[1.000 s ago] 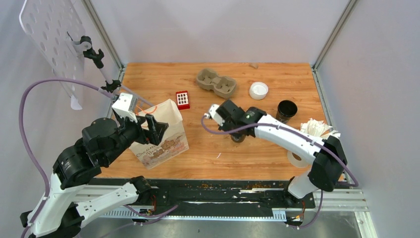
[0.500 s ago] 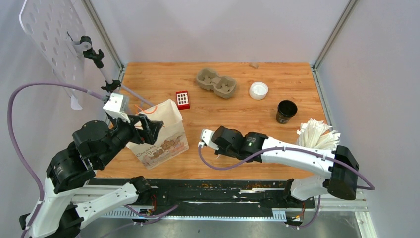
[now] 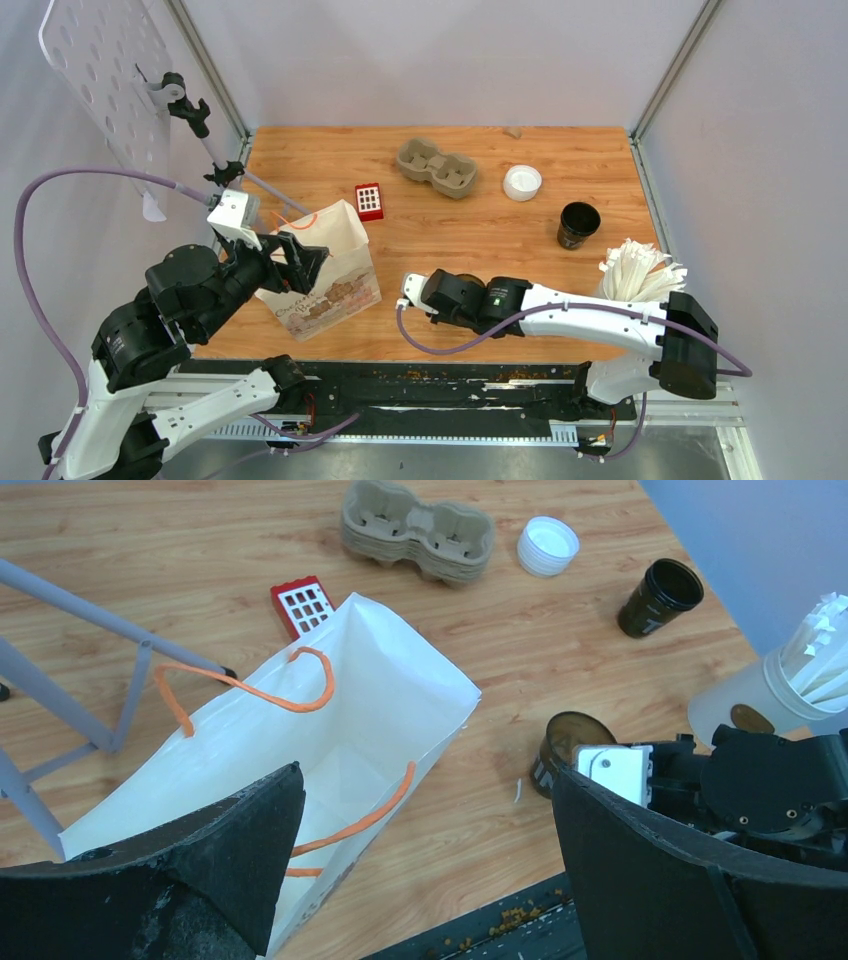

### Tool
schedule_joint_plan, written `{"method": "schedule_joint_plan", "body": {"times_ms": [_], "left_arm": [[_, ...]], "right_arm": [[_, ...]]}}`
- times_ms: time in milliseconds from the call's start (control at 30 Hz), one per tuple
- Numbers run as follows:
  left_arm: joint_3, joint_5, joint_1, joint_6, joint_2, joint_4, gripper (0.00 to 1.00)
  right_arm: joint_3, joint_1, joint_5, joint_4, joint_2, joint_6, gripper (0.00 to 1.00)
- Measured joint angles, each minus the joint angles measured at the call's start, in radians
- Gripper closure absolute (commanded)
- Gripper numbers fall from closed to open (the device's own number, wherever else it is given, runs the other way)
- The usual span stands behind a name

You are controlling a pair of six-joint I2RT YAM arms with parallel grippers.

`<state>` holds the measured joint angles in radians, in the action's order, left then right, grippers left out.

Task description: Pack the takeout coffee

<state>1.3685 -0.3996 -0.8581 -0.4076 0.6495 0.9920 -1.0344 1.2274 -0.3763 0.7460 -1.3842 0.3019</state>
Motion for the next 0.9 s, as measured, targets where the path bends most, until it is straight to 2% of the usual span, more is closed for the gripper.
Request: {"method": "schedule_joint_plan", "body": {"times_ms": [233, 367, 633, 900], "left_arm": [[0.008, -0.003, 0.0, 0.013, 0.003, 0.018, 0.0], [0.042, -0.003, 0.0, 0.028, 0.018, 0.023, 0.0], [0.154, -0.022, 0.0, 0.088, 0.109, 0.093, 0.0], [0.165, 0.094, 0.0, 0.148, 0.264, 0.106, 0.0]], "right_arm": [[-0.094, -0.01, 0.038, 0.049, 0.039, -0.06, 0.71], [-0.163, -0.069, 0.073, 0.032, 0.09, -0.114, 0.72], [-0.234, -0.366, 0.088, 0.012, 0.082, -0.262, 0.73], [-0.304, -0.658, 0.085, -0.052, -0.099, -0.309, 0.73]]}}
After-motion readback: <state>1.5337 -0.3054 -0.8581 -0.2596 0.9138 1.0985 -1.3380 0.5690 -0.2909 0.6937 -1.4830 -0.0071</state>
